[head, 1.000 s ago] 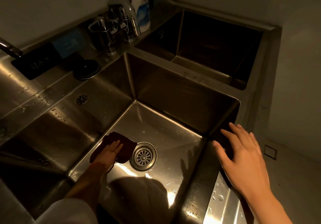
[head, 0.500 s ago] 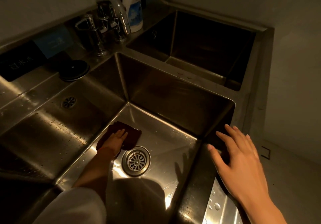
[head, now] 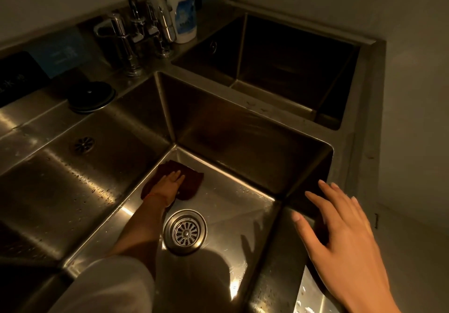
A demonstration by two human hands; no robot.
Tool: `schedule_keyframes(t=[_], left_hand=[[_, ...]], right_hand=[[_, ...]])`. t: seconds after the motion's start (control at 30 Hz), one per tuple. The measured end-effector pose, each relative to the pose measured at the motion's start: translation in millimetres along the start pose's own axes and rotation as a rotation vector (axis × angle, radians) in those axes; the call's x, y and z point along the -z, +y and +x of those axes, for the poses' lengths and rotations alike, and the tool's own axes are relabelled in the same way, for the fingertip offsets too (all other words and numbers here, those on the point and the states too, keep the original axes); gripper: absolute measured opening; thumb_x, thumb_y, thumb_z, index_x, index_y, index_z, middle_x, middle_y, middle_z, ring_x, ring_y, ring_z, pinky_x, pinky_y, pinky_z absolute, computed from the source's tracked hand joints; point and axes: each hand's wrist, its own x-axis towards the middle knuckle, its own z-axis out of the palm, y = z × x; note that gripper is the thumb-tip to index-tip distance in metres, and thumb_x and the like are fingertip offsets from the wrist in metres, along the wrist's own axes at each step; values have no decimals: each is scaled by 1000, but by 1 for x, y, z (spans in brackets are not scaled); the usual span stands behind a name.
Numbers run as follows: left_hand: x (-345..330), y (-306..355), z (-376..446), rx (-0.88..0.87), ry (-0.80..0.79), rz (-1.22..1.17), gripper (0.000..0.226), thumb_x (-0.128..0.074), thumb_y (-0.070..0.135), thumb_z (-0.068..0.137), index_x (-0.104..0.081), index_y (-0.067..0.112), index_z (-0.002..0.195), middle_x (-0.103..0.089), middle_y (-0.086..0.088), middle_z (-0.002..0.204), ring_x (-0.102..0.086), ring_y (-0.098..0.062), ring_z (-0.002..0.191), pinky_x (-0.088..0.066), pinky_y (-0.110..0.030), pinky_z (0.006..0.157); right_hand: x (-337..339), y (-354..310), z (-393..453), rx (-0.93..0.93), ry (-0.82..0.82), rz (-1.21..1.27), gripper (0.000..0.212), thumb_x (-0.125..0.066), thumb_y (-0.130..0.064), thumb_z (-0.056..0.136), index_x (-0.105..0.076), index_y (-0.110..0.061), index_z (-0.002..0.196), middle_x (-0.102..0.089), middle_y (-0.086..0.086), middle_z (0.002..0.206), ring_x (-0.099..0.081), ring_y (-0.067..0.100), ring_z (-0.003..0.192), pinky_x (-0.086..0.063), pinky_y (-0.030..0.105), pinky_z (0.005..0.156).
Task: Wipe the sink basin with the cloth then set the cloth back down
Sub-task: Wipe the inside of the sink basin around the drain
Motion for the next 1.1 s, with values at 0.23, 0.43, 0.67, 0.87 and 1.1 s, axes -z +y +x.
schedule_keyframes(t=[0.23,0.43,0.67,0.87,1.1], left_hand=[[3,6,14,14,15,-21,60,-36,13,102,-5,13,154,3,-8,162,-1,-22,151,-5,-35,122],[2,6,16,29,26,-35,61,-37,14,102,-6,14,154,1,-8,162,-3,-23,151,-7,-36,122],[-4,14,10,91,71,-94,60,-36,10,101,-7,14,154,0,-10,162,-4,-24,150,-8,-35,122],[-6,25,1,162,79,-159,59,-37,17,102,-10,11,153,-3,-11,162,-7,-26,150,-13,-36,120],[-9,44,-13,269,104,-225,56,-34,15,103,-10,9,153,-6,-12,161,-8,-28,150,-15,-37,120]], right_hand=[[0,-1,0,9,15,7,67,-29,-63,75,-50,-29,129,-36,-8,146,-15,1,135,-5,30,115],[-1,0,-1,11,22,11,66,-29,-63,76,-51,-29,128,-38,-7,146,-17,1,135,-7,31,115],[-1,0,0,3,2,-2,68,-26,-65,76,-47,-30,131,-34,-8,148,-15,3,139,-2,29,115],[1,0,0,-3,-14,-2,69,-25,-65,76,-46,-30,132,-32,-8,149,-13,4,140,-1,28,115],[2,-1,0,-7,-32,-10,73,-19,-67,74,-45,-31,132,-32,-8,149,-14,5,140,0,30,116]])
